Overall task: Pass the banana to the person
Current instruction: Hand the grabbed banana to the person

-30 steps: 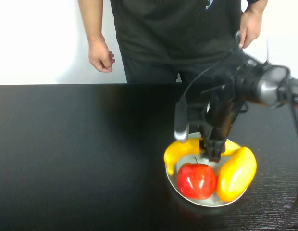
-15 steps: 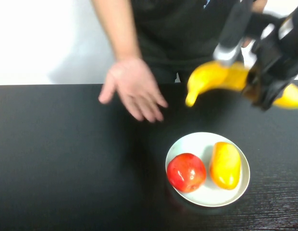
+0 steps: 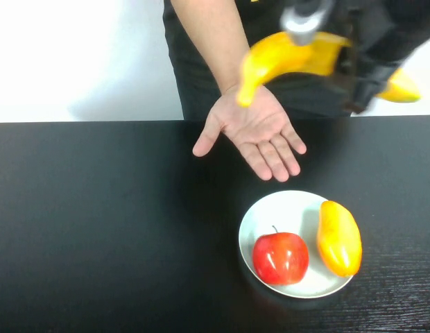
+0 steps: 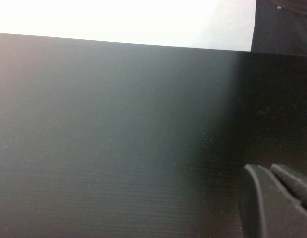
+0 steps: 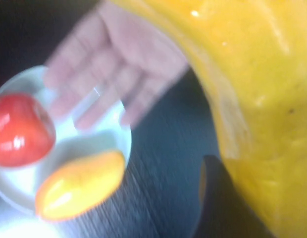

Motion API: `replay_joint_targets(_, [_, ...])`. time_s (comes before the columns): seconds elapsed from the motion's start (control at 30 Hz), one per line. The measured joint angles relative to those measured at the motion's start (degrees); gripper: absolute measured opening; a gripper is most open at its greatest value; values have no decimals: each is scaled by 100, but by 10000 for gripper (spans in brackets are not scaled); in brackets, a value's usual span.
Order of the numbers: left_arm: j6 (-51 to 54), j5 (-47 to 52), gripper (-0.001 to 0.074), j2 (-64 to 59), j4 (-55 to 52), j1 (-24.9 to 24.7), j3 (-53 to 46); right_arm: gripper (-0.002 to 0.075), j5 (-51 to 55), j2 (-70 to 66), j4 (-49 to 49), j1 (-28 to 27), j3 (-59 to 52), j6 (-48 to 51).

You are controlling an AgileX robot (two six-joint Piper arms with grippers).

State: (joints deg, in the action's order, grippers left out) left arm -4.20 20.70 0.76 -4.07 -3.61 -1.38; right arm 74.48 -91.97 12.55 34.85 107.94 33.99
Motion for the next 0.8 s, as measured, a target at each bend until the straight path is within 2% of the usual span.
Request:
replay_joint_targets(0.2, [0, 0, -3, 0, 0, 0, 0, -8, 0, -927, 31, 286, 756, 0])
replay_joint_targets(0.53, [0, 0, -3, 0, 0, 0, 0, 6, 0, -1510, 149, 286, 797, 195])
replay_joint_targets(0.63, [0, 0, -3, 0, 0, 0, 0, 120, 0, -1558, 138, 275, 797, 183])
replay_joint_targets(0.8, [0, 0, -3, 0, 0, 0, 0, 465, 0, -1549, 174, 275, 807, 112])
